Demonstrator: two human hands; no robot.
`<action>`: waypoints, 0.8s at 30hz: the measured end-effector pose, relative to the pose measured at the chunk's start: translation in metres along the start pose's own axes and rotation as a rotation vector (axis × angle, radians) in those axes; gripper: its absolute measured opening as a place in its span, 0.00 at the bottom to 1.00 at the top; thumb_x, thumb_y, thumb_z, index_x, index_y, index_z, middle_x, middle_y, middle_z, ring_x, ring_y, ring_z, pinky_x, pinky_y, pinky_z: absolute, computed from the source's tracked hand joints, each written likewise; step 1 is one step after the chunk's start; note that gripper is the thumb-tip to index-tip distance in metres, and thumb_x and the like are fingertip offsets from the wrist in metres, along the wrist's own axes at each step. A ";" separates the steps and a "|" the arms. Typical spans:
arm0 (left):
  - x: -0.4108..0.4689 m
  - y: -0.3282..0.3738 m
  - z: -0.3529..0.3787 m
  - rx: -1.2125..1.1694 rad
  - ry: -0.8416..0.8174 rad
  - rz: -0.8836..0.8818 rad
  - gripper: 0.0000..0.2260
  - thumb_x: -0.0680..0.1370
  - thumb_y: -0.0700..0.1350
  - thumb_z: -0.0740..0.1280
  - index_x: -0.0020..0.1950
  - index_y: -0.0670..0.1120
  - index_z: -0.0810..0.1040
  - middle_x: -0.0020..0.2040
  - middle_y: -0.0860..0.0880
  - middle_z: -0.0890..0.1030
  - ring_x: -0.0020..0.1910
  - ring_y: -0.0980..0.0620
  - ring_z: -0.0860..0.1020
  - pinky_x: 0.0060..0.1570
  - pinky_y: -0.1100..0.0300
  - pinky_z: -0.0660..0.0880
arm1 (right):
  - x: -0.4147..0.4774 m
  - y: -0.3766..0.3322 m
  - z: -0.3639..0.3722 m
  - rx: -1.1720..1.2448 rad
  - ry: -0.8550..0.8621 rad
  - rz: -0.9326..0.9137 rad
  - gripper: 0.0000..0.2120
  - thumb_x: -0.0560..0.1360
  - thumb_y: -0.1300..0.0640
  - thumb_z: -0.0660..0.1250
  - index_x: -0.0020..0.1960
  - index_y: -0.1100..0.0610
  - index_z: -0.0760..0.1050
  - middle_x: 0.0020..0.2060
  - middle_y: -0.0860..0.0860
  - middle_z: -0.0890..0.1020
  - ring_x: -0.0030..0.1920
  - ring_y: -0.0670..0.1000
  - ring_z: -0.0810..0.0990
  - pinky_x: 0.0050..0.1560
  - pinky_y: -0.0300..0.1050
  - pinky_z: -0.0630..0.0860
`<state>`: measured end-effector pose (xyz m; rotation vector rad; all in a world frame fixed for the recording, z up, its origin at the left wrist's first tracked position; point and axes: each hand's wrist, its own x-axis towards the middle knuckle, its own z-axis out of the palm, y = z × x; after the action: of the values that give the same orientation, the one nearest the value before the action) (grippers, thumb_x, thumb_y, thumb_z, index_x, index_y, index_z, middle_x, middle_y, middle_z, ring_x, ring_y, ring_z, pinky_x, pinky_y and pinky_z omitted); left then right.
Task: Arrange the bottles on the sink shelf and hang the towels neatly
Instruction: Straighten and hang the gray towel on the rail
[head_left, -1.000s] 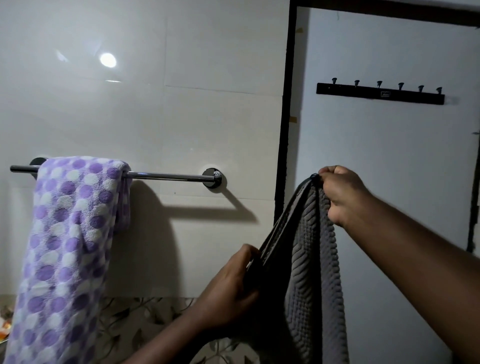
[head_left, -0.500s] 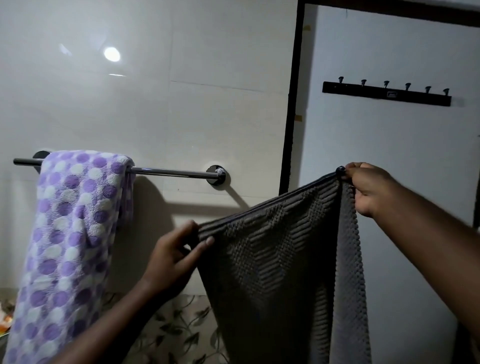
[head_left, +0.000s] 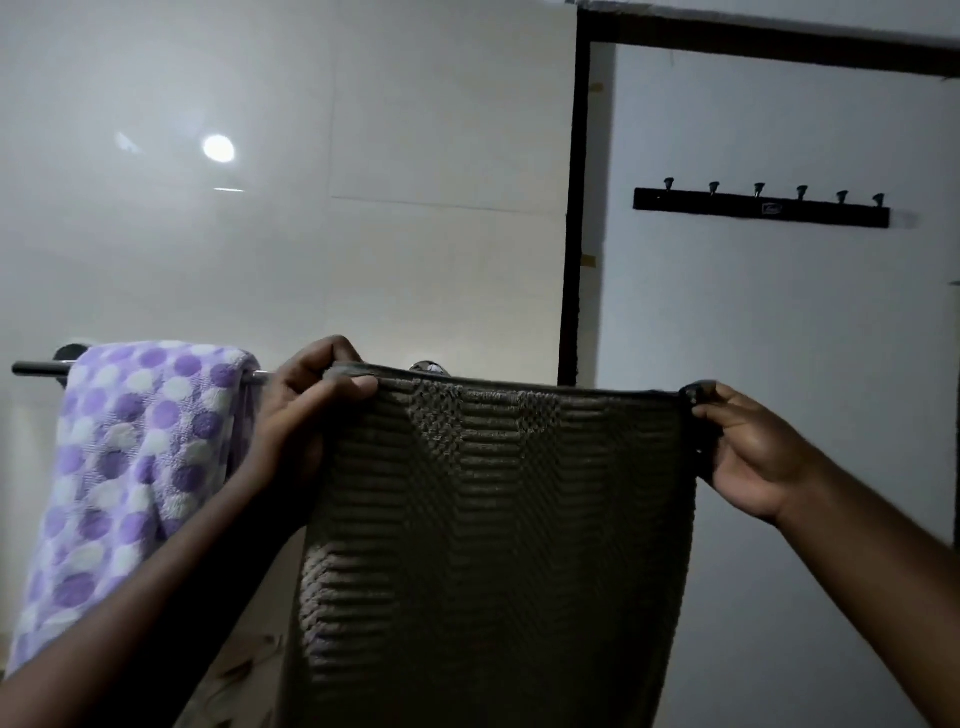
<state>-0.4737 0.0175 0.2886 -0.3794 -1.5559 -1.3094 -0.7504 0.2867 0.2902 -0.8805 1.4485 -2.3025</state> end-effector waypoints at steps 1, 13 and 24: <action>0.004 -0.006 0.004 0.026 0.044 -0.077 0.08 0.72 0.34 0.68 0.37 0.41 0.70 0.25 0.53 0.71 0.24 0.60 0.69 0.24 0.69 0.67 | 0.004 0.006 0.004 -0.028 0.072 0.010 0.16 0.78 0.71 0.58 0.41 0.53 0.76 0.37 0.52 0.81 0.32 0.50 0.81 0.31 0.42 0.76; -0.033 -0.050 0.082 0.153 0.002 -0.412 0.09 0.80 0.42 0.71 0.42 0.39 0.79 0.34 0.40 0.80 0.31 0.46 0.77 0.35 0.52 0.75 | -0.049 0.067 0.129 -0.380 0.206 -0.422 0.13 0.72 0.68 0.70 0.38 0.52 0.86 0.37 0.46 0.88 0.42 0.46 0.87 0.51 0.49 0.84; -0.035 -0.044 0.101 0.213 -0.077 -0.370 0.07 0.80 0.43 0.68 0.50 0.45 0.85 0.46 0.41 0.87 0.48 0.41 0.86 0.52 0.44 0.80 | -0.077 0.066 0.106 -0.562 -0.086 -0.607 0.19 0.71 0.66 0.74 0.57 0.47 0.85 0.52 0.40 0.84 0.56 0.39 0.82 0.61 0.40 0.79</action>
<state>-0.5418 0.1011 0.2473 -0.0052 -1.8727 -1.3987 -0.6299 0.2219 0.2383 -1.7601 2.0509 -2.1931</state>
